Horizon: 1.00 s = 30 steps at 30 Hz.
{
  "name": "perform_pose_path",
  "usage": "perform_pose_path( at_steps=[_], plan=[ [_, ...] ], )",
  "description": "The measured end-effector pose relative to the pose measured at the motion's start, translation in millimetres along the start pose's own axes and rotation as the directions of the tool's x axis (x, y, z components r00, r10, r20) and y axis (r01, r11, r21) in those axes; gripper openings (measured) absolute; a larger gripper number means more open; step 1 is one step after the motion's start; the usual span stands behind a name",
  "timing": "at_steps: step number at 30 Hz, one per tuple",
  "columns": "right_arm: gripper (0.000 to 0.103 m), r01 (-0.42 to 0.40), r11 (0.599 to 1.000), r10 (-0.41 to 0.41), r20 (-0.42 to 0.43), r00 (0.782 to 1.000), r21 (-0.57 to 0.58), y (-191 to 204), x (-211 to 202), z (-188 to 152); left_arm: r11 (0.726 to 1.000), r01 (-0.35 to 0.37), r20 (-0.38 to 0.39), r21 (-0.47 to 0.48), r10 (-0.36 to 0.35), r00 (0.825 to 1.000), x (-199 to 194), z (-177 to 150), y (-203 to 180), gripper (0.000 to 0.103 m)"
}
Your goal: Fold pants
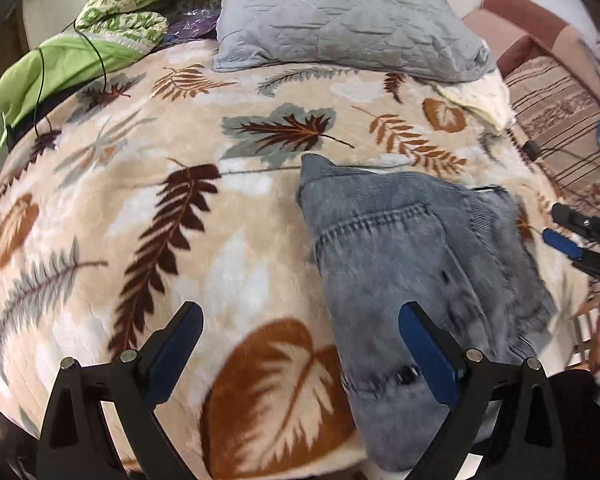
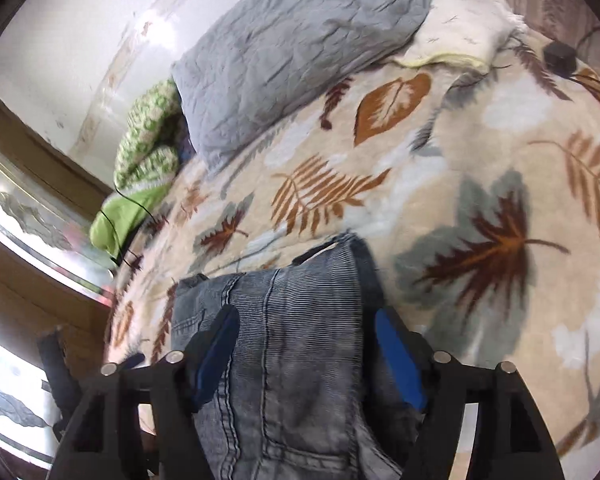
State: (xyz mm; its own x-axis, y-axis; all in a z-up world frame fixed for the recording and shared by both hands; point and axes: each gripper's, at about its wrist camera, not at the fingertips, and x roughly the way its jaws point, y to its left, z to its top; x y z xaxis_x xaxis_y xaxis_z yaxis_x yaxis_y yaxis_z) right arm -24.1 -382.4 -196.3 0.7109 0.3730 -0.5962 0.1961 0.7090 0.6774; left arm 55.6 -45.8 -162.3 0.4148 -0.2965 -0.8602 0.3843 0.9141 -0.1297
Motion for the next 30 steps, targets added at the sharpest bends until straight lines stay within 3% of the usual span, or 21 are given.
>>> perform_pose_path(
  at_steps=[5,9,13,18,22,30],
  plan=[
    [0.075,0.004,0.998,-0.001,-0.044,0.999,0.070,-30.0,-6.6,-6.0,0.996,0.091,-0.009,0.008,-0.091,0.996,-6.0,-12.6,-3.0,0.098],
    [0.075,-0.056,0.992,0.071,-0.126,0.990,0.116,-46.5,2.4,-14.6,0.990,0.142,-0.031,-0.003,-0.142,0.989,0.2,-15.3,-7.9,0.098],
    [0.075,-0.100,0.980,0.132,-0.186,0.974,0.174,-58.2,15.8,-21.9,0.971,0.239,-0.042,-0.021,-0.240,0.970,4.8,-12.2,-12.9,0.098],
    [0.075,-0.162,0.962,0.213,-0.229,0.950,0.221,-59.4,34.1,-28.5,0.953,0.301,-0.071,-0.034,-0.303,0.950,19.2,-7.8,-20.0,0.098],
    [0.074,-0.204,0.952,0.260,-0.250,0.933,0.228,-50.2,46.2,-31.9,0.928,0.368,-0.094,-0.064,-0.373,0.923,32.6,-9.2,-23.0,0.098],
    [0.077,-0.236,0.957,0.274,-0.263,0.925,0.168,-27.3,56.0,-31.8,0.924,0.380,-0.084,-0.042,-0.382,0.920,35.9,-9.6,-27.4,0.098]
  ],
)
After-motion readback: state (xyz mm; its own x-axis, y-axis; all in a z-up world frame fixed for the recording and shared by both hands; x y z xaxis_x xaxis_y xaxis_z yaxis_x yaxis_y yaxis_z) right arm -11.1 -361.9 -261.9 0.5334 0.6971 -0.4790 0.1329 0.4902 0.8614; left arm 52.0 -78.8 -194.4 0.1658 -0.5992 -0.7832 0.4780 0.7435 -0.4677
